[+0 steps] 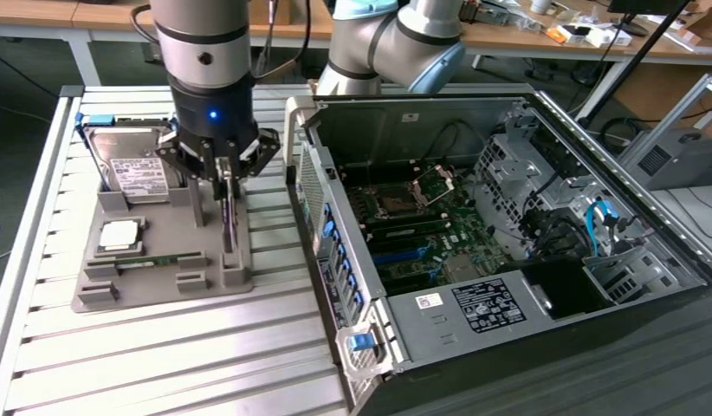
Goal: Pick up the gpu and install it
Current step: 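Pick up the gpu and move the gpu toward the slot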
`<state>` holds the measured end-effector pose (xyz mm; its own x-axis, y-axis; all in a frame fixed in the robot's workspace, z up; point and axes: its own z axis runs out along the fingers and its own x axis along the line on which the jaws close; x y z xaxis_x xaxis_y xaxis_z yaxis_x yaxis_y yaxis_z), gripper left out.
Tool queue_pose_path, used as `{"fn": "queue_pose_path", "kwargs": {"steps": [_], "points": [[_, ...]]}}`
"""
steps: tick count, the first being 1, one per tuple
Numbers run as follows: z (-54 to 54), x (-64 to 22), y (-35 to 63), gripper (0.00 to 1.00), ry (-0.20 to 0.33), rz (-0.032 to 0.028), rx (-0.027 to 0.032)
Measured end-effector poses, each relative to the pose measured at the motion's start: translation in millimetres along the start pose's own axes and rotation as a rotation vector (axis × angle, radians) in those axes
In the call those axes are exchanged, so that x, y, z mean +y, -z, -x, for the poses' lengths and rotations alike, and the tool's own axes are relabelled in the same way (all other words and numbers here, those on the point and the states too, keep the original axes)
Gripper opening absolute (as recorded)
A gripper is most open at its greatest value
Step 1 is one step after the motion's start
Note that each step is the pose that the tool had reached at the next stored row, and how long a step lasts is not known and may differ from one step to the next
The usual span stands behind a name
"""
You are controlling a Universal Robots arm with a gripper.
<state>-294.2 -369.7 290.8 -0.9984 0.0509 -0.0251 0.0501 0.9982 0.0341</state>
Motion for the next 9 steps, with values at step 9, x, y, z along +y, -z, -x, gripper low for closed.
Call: {"fn": "queue_pose_path", "kwargs": {"steps": [9], "points": [[0.3, 0.4, 12.6, 0.27, 0.000, 0.0000, 0.0000]]}}
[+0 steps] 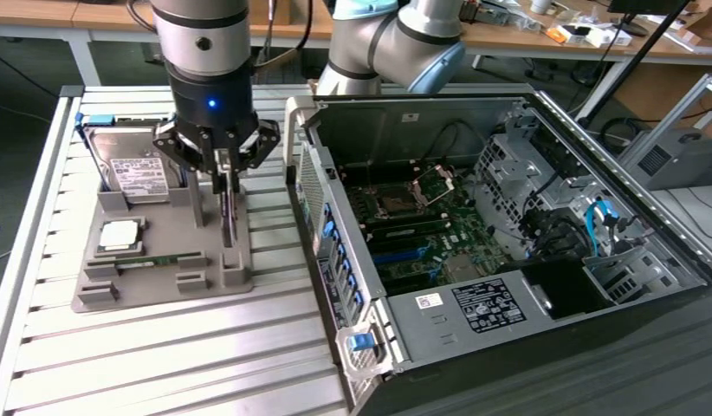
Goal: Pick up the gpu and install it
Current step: 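Pick up the gpu and move the gpu toward the slot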
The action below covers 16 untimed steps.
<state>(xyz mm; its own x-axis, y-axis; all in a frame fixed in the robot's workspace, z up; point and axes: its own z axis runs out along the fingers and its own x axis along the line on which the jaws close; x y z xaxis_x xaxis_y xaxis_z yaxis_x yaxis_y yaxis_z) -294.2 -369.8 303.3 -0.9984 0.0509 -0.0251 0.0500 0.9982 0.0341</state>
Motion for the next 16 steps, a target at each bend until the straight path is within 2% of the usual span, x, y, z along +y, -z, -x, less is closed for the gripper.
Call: {"fn": "queue_pose_path", "kwargs": {"steps": [10, 16], "points": [[0.4, 0.5, 14.2, 0.27, 0.000, 0.0001, -0.0001], [0.7, 0.9, 26.0, 0.27, 0.000, 0.0001, -0.0001]]}}
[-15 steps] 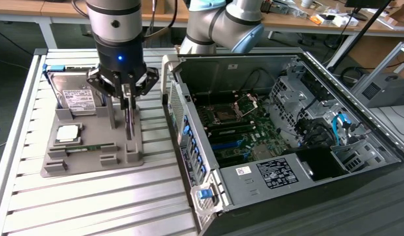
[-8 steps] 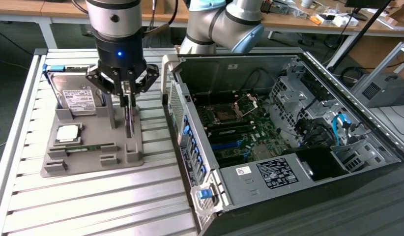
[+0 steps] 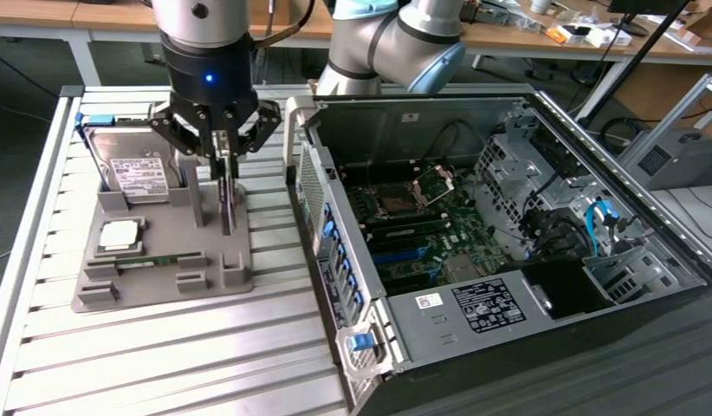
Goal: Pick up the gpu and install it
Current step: 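Pick up the gpu and move the gpu toward the slot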
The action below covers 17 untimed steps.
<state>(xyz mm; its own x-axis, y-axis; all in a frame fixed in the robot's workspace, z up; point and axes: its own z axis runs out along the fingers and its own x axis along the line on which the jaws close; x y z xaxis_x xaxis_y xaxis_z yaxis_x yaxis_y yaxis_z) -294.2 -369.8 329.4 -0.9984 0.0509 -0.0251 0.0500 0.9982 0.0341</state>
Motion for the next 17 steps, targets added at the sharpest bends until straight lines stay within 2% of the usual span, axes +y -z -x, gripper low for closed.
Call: {"fn": "queue_pose_path", "kwargs": {"steps": [12, 17], "points": [[0.6, 0.8, 23.3, 0.27, 0.000, 0.0001, -0.0001], [0.9, 1.2, 36.0, 0.27, 0.000, 0.0001, -0.0001]]}}
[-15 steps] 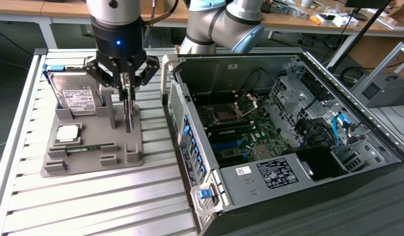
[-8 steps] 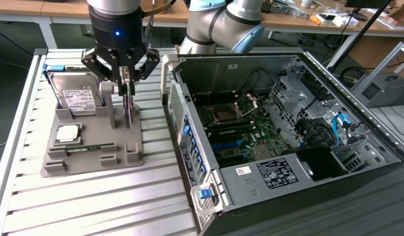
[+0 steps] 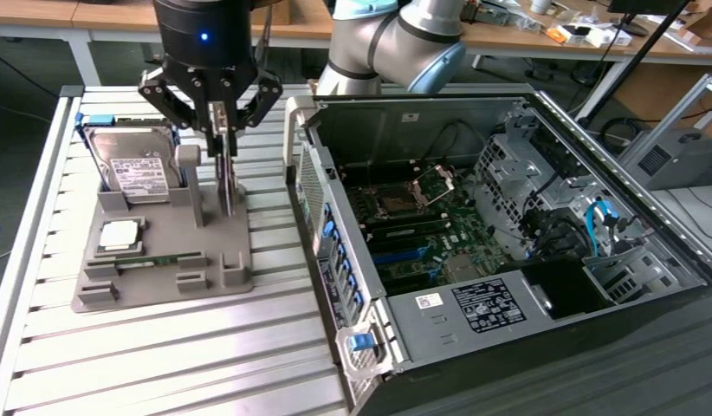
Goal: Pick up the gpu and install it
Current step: 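Pick up the gpu and move the gpu toward the slot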
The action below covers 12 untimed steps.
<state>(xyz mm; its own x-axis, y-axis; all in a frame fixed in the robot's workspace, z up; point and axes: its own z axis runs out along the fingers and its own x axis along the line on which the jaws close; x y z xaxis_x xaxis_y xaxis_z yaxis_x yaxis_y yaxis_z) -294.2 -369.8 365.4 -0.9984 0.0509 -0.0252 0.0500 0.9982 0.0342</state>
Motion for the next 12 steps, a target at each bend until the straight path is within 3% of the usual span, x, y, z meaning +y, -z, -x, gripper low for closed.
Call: {"fn": "queue_pose_path", "kwargs": {"steps": [12], "points": [[0.6, 0.8, 22.9, 0.27, 0.000, -0.0001, 0.0001]]}}
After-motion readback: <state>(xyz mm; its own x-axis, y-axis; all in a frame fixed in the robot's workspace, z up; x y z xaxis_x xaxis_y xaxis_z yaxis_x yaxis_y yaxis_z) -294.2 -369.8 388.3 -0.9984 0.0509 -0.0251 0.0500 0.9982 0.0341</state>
